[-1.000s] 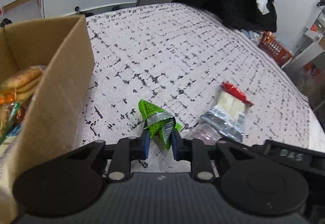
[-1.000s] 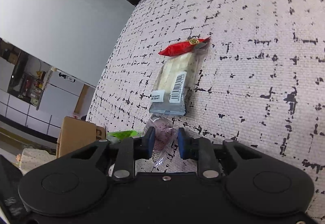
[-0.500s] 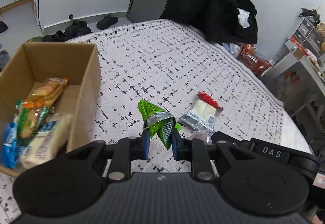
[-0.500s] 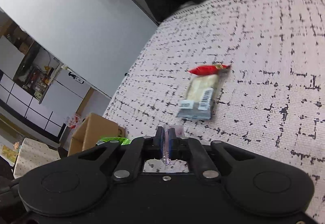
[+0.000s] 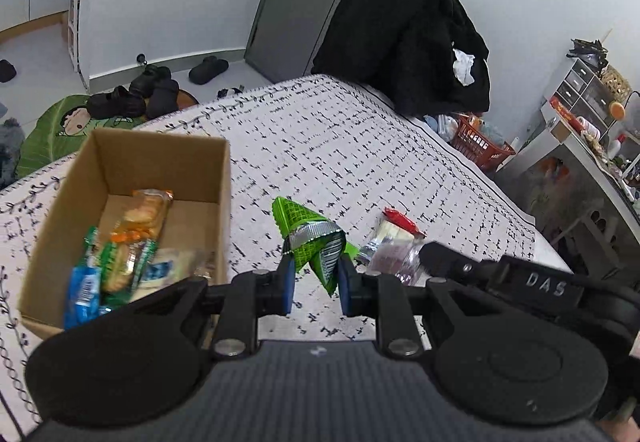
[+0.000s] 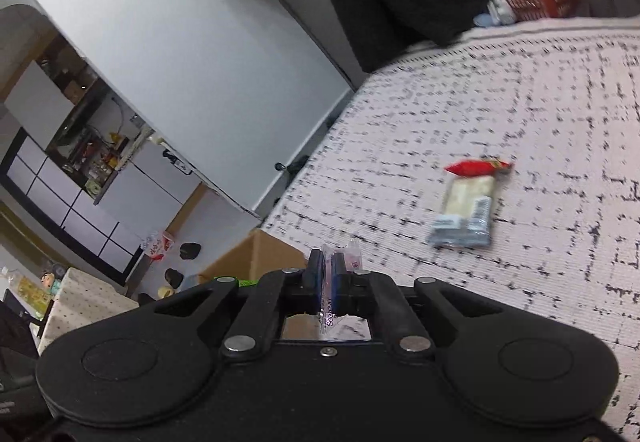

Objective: Organize snacks
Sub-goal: 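Carry both packs over the box and open both tools to drop them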

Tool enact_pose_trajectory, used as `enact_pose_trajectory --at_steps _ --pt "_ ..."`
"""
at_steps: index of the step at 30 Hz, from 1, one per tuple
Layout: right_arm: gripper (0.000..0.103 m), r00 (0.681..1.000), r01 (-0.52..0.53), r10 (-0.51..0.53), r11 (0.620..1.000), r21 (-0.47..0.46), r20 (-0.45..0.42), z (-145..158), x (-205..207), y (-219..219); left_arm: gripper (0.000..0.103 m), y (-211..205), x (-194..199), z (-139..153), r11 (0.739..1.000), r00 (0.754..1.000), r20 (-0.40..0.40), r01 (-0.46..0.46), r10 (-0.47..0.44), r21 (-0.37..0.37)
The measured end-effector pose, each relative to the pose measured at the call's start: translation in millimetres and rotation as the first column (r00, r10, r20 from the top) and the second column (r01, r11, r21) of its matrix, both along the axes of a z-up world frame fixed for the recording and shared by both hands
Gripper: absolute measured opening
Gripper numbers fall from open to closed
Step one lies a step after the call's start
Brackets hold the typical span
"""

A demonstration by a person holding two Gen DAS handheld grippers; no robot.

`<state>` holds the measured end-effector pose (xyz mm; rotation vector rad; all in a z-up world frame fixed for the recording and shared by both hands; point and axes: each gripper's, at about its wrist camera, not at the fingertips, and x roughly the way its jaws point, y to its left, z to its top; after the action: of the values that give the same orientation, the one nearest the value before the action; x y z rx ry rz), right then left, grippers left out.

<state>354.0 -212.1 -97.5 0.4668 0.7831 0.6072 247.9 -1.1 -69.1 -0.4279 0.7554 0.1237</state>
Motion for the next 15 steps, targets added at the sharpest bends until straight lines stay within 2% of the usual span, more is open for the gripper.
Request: enact_pose_trajectory --at_steps 6,15 --pt "0.004 0.999 -0.020 0.019 1.000 0.007 0.038 14 -10 24 0.021 21 -13 10 1.000 1.000 0.014 -0.008 0.008 0.000" --pt "0.004 0.998 -0.044 0.043 0.999 0.024 0.048 19 -21 58 0.021 57 -27 17 1.000 0.999 0.013 -0.031 0.031 0.003"
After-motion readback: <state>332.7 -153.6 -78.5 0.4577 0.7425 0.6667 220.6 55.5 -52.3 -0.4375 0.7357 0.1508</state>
